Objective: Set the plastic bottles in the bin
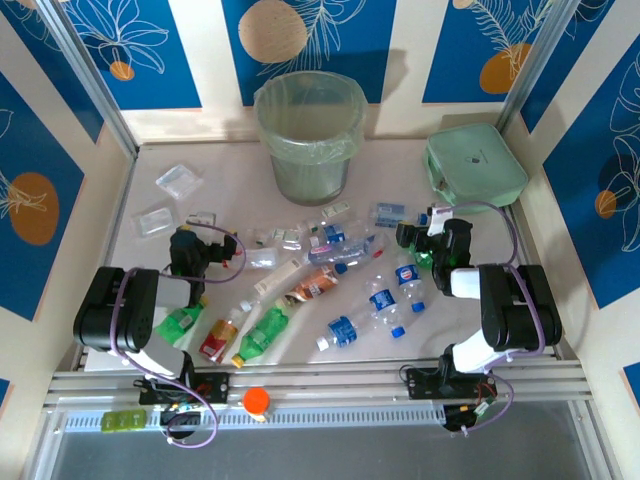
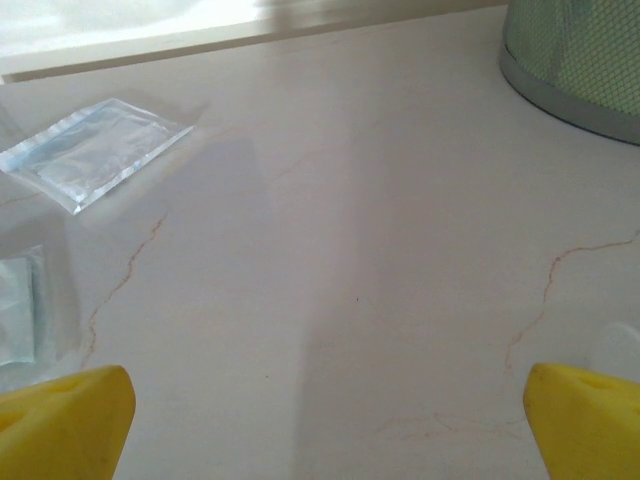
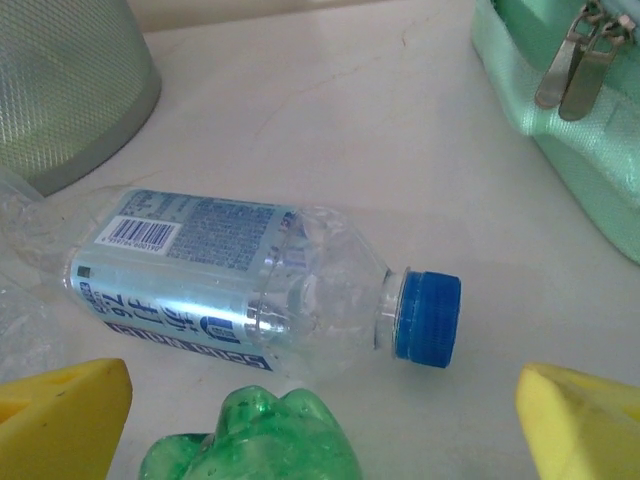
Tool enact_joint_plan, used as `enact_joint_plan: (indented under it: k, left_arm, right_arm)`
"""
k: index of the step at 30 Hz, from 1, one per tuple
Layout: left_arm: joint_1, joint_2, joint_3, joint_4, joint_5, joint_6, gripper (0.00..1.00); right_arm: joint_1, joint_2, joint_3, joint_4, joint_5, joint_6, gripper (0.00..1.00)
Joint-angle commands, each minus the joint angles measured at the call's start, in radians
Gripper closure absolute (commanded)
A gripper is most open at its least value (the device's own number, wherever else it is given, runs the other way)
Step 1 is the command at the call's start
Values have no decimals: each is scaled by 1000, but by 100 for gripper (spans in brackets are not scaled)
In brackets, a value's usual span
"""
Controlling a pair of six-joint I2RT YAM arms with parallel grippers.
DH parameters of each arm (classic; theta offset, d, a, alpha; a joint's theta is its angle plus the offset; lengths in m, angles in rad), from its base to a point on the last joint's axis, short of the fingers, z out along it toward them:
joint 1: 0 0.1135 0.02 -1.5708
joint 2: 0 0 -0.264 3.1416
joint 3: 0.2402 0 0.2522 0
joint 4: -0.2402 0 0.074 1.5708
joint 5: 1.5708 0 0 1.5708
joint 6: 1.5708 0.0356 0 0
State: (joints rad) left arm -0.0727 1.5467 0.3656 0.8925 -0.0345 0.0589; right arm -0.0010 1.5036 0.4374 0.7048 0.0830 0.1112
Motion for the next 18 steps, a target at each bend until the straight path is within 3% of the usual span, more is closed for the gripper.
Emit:
enact_joint_plan:
  k: [1, 4, 9, 13, 16, 18]
  left_arm:
    - [-8, -115, 17, -76, -47, -1, 1]
    - [-13, -215, 28, -168, -123, -19, 1]
    - [-107, -395, 46, -139, -117, 47, 1]
    - [-313, -613, 173, -411, -101, -19, 1]
    - [-534, -744, 274, -670, -205, -84, 1]
    - [-669, -779, 345, -853, -299, -174, 1]
  right_arm:
    - [18, -117, 79, -176, 66, -7, 1]
    - [28, -227, 75, -208, 79, 1, 1]
    - [117, -453, 115, -357, 81, 5, 1]
    - [298, -626, 200, -524, 53, -48, 1]
    - [471, -712, 308, -684, 191, -23, 1]
    - [564, -712, 433, -906, 283, -27, 1]
